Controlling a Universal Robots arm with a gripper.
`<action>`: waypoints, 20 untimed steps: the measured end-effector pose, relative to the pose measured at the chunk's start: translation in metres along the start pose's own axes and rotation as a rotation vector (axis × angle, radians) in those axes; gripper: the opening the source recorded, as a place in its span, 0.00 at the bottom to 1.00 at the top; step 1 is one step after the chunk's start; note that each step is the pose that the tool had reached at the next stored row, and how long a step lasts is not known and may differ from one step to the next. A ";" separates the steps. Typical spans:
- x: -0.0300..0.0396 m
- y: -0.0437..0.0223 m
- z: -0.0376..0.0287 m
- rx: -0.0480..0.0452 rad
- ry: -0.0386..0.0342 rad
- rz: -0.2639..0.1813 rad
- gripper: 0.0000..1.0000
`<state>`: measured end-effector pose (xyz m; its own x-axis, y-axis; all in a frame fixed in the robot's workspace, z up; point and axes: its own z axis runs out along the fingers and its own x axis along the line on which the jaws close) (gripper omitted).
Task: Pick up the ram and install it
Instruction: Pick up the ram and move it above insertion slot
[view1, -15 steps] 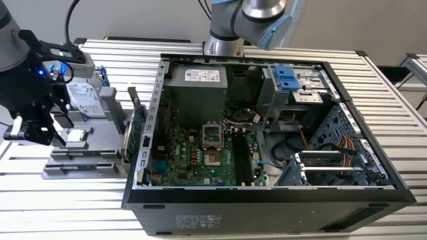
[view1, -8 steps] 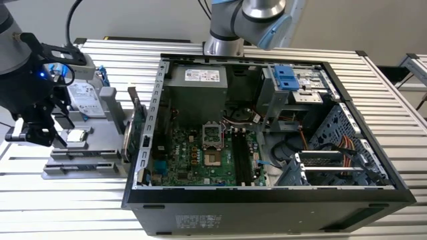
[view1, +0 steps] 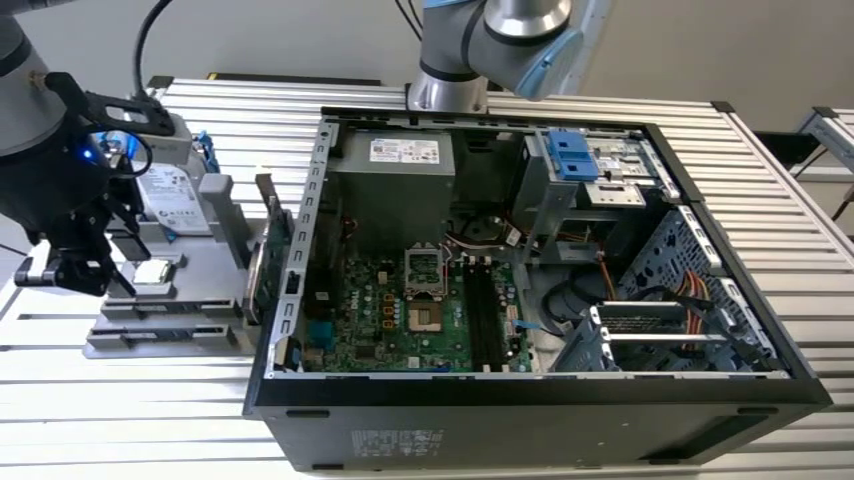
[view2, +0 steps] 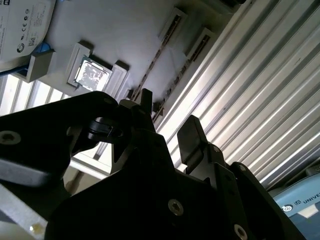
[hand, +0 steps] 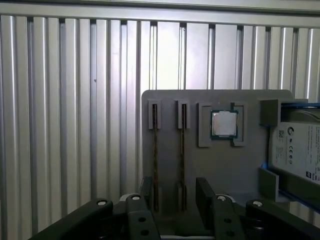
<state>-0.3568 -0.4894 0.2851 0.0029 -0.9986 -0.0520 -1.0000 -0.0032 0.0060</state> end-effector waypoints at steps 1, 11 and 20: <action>0.0001 0.0000 0.0005 0.0000 0.0000 0.000 1.00; 0.0010 -0.0002 0.0059 -0.0001 0.0001 0.000 1.00; 0.0023 -0.0007 0.0104 -0.0001 0.0000 0.000 1.00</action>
<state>-0.3562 -0.4911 0.2745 0.0030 -0.9986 -0.0520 -1.0000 -0.0033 0.0061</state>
